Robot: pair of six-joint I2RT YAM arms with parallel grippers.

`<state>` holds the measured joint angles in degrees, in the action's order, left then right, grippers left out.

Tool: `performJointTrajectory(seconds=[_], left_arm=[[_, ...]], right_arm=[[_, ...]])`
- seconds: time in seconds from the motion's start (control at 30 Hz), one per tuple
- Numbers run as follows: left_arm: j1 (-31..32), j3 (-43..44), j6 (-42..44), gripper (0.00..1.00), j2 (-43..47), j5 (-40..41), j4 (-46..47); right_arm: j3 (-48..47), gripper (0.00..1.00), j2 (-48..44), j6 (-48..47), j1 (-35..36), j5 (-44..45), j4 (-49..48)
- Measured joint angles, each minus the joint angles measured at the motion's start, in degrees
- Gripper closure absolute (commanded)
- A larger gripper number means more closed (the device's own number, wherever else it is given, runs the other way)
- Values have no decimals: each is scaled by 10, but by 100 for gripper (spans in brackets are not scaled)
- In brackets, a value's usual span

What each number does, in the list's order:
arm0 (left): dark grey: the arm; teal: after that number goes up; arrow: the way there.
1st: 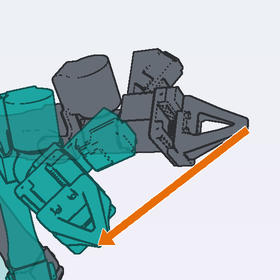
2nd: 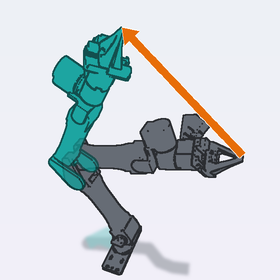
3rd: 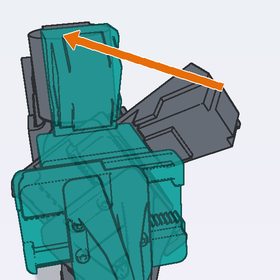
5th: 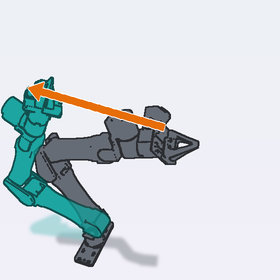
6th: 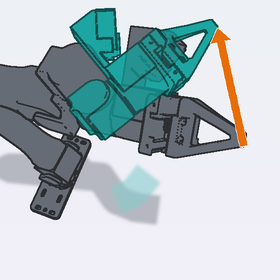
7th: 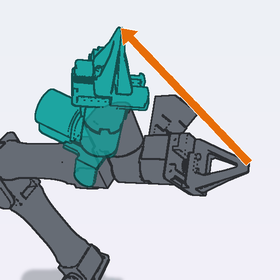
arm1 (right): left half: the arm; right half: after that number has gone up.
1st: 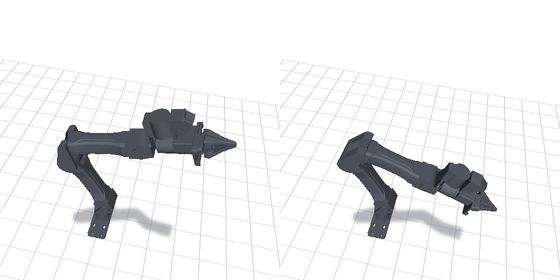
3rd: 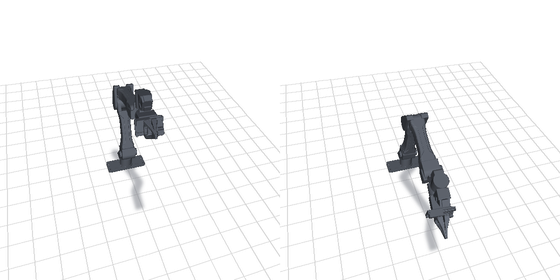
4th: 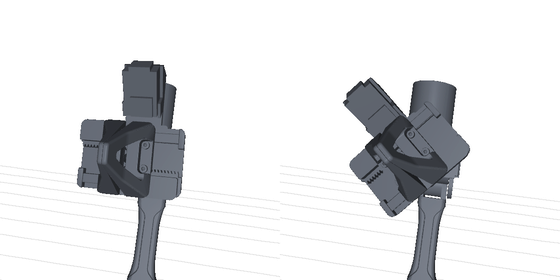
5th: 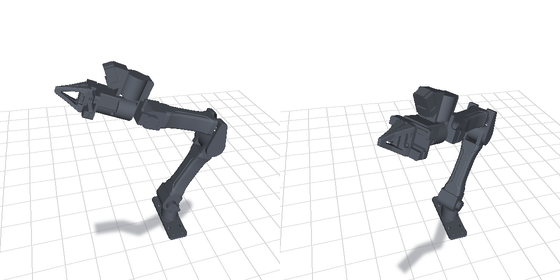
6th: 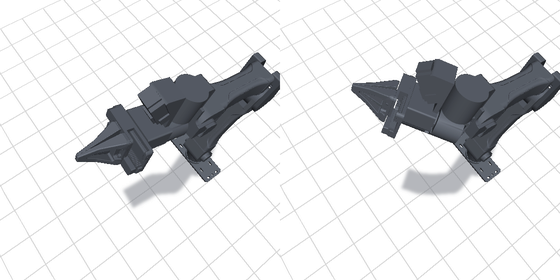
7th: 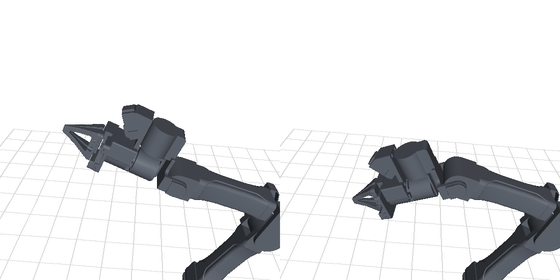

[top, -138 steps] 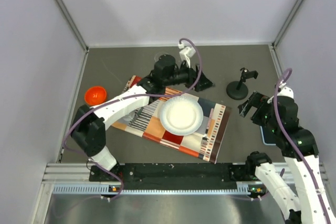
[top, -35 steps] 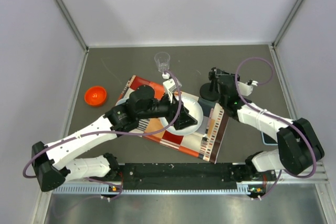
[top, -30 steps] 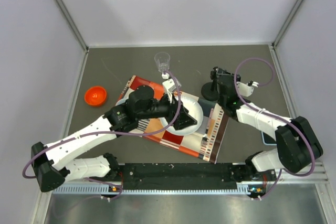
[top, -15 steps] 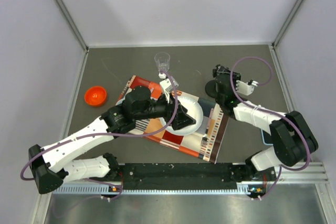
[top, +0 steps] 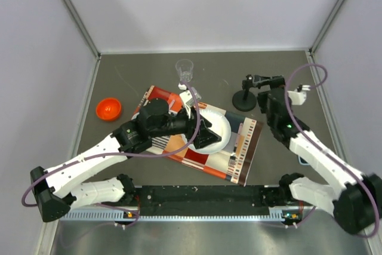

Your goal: Place the phone on the phone stand

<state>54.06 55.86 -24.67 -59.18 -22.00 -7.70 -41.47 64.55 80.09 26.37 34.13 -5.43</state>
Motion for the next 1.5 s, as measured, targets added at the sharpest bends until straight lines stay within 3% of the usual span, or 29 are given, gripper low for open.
performJointTrajectory(seconds=[0.13,0.27,0.33,0.47,0.7,1.03,1.3,1.5], left_arm=[[-1,0,17,12,4,-2,-2],[-1,5,47,9,7,-9,-17],[-1,13,66,8,9,-11,-31],[-1,19,91,6,21,-11,-42],[-1,7,107,2,72,-13,-48],[22,-16,109,2,96,-11,-43],[68,-20,113,2,104,-8,-39],[83,-20,116,1,120,-8,-39]], right_arm=[[48,1,-145,-132,-79,-101,101],[58,1,-202,-271,-242,-220,238],[53,1,-195,-325,-305,-256,312],[29,1,-138,-379,-365,-289,428],[1,1,-20,-370,-463,-266,562],[-53,2,3,-500,-492,-232,505],[-69,1,40,-535,-640,-294,411],[-32,1,76,-530,-738,-401,334]])
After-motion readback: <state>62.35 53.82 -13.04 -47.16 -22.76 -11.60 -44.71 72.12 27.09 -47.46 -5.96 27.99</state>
